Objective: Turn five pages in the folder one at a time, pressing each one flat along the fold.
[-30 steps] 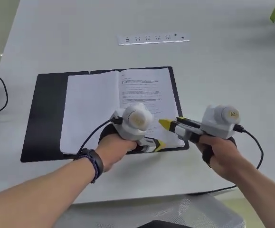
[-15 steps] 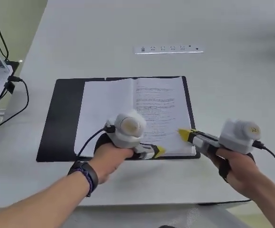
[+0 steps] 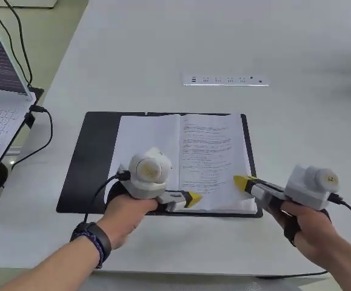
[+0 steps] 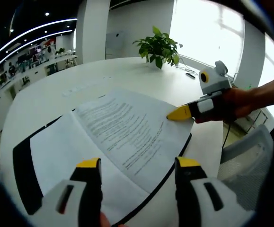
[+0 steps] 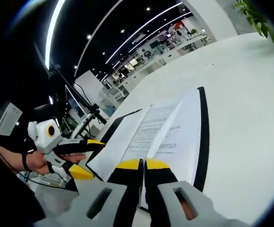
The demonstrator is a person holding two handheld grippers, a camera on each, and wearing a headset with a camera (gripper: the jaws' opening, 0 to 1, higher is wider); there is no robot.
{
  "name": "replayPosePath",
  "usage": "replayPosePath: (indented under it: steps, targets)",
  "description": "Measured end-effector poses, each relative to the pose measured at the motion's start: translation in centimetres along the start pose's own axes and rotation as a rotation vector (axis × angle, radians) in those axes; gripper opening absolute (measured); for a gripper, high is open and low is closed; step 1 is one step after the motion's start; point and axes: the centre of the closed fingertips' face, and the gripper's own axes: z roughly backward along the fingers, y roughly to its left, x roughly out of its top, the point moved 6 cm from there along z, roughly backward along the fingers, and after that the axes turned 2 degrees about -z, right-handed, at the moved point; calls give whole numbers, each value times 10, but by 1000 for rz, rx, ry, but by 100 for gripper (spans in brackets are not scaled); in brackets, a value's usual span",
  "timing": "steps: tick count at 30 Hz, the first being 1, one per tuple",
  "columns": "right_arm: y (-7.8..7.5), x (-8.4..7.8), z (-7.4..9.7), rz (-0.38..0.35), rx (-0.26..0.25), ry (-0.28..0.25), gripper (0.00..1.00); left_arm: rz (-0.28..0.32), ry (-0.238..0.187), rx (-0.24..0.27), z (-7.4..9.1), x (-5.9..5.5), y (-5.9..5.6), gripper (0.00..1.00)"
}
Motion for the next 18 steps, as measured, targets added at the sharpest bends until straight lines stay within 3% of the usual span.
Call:
replayPosePath:
  steps: [18]
  targets:
    - [24, 12, -8, 30, 19, -27, 0, 73, -61, 103, 52, -14, 30, 66]
